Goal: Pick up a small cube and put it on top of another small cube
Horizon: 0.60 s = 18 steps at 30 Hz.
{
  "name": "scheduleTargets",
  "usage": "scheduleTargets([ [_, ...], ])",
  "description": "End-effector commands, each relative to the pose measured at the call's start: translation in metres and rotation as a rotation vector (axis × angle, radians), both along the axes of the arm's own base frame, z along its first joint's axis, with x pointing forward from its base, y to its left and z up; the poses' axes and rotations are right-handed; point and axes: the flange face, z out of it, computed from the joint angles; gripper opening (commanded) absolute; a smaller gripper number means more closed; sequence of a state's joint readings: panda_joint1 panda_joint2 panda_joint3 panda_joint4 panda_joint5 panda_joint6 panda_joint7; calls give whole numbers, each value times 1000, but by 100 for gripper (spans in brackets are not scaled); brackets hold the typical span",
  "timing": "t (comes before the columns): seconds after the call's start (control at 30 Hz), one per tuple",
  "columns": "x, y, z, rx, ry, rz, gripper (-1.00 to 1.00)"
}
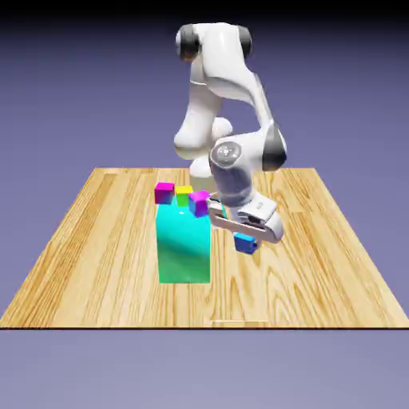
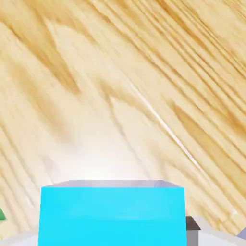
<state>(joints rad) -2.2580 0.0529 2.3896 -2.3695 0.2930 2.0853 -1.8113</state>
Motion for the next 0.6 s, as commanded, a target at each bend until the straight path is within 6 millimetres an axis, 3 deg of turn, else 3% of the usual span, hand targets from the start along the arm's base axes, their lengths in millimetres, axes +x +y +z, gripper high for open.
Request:
scheduleTargets([
  [0.0, -5, -3, 8, 9, 2, 15, -100],
  [0.3, -51, -63, 73, 26, -4, 101, -100],
  [0.57, -103, -122, 114, -18, -42, 146, -100],
])
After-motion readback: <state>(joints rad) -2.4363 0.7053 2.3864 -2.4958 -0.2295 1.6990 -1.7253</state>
